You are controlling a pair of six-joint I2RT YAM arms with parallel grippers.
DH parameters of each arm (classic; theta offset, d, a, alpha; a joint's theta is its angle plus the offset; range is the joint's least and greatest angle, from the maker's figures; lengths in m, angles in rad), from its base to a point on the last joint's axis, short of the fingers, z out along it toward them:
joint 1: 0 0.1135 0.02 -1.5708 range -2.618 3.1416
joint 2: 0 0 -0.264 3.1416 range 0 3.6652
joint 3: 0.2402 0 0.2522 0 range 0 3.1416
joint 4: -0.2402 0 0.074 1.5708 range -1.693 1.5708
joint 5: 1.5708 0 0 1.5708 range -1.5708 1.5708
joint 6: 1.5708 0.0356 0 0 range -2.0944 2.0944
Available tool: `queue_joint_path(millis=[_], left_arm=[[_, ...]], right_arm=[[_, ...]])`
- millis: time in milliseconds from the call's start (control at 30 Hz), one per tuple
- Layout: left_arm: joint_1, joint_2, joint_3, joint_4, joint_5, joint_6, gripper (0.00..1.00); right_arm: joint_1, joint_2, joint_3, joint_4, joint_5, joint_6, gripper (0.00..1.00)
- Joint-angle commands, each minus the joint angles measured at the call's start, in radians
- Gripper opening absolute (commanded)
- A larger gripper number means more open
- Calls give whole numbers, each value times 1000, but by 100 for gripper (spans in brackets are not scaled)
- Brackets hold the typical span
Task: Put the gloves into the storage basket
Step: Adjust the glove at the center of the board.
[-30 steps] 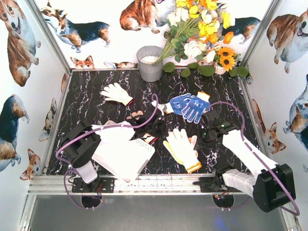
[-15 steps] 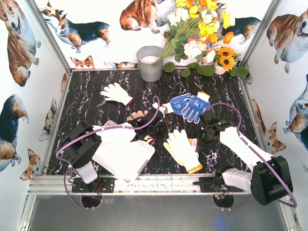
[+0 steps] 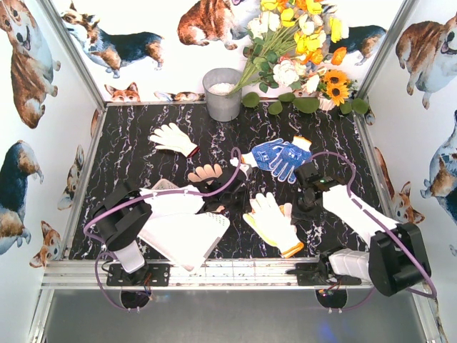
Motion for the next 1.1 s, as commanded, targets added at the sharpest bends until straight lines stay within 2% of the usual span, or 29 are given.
queue_joint_path(millis=[0, 67, 267, 467, 567, 733, 1067], left_arm=[[-8, 31, -14, -1, -20, -16, 0], [-9, 35, -14, -6, -26, -14, 0], [-8, 62, -10, -36, -57, 1, 1], [-8, 88, -11, -29, -54, 7, 1], [-8, 95, -13, -31, -61, 11, 1], [-8, 109, -10, -26, -55, 15, 0], [-8, 104, -11, -31, -62, 25, 0]], right_arm=[[12, 18, 32, 55, 37, 10, 2], [17, 16, 32, 51, 42, 14, 7], [33, -42, 31, -4, 46, 47, 36], [43, -152, 59, -140, 46, 129, 52], [47, -198, 69, -235, 36, 179, 54], [80, -257, 38, -331, 28, 289, 53], [130, -318, -107, -236, 43, 462, 45]])
